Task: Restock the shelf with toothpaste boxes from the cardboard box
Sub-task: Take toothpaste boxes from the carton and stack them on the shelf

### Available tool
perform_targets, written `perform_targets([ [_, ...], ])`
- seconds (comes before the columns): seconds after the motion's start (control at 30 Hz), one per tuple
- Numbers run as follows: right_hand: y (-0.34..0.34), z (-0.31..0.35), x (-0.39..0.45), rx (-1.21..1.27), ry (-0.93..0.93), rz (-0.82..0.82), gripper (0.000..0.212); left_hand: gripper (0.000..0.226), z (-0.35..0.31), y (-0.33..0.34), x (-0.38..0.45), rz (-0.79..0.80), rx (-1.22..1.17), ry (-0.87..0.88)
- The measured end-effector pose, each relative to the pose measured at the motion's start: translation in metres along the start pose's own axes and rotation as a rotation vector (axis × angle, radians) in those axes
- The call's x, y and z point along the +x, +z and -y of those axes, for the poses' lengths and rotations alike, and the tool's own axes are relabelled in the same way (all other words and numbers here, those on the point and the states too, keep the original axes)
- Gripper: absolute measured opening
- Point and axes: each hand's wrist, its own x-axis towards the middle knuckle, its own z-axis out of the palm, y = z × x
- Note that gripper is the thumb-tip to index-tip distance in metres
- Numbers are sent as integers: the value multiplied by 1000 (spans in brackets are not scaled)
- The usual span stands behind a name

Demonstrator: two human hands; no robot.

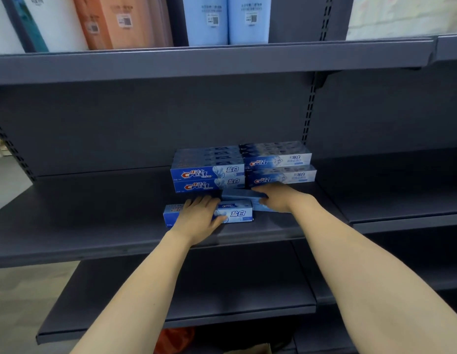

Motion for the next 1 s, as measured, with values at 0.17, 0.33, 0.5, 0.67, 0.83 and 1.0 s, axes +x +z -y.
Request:
perform_targets([
  [0.17,-3,-1,7,20,14,5,47,52,2,8,8,-31,-42,-4],
  [0.33,-8,-4,3,44,5,27,52,79,10,-4,14,47,-78,5],
  [0.5,-21,-22,-1,41,93,-16,53,52,5,-27,39,43,-276,-155],
  [0.67,-31,-42,-12,-34,234,-40,50,59,-13,-42,63,196,-238,-124],
  [0.83,-26,-52,-14,-130,259,12,45,49,-36,-42,77,339,-405,-153],
  [1.0,-20,-55,-17,-90,171,19,48,38,-43,-30,83,342,-375,-126],
])
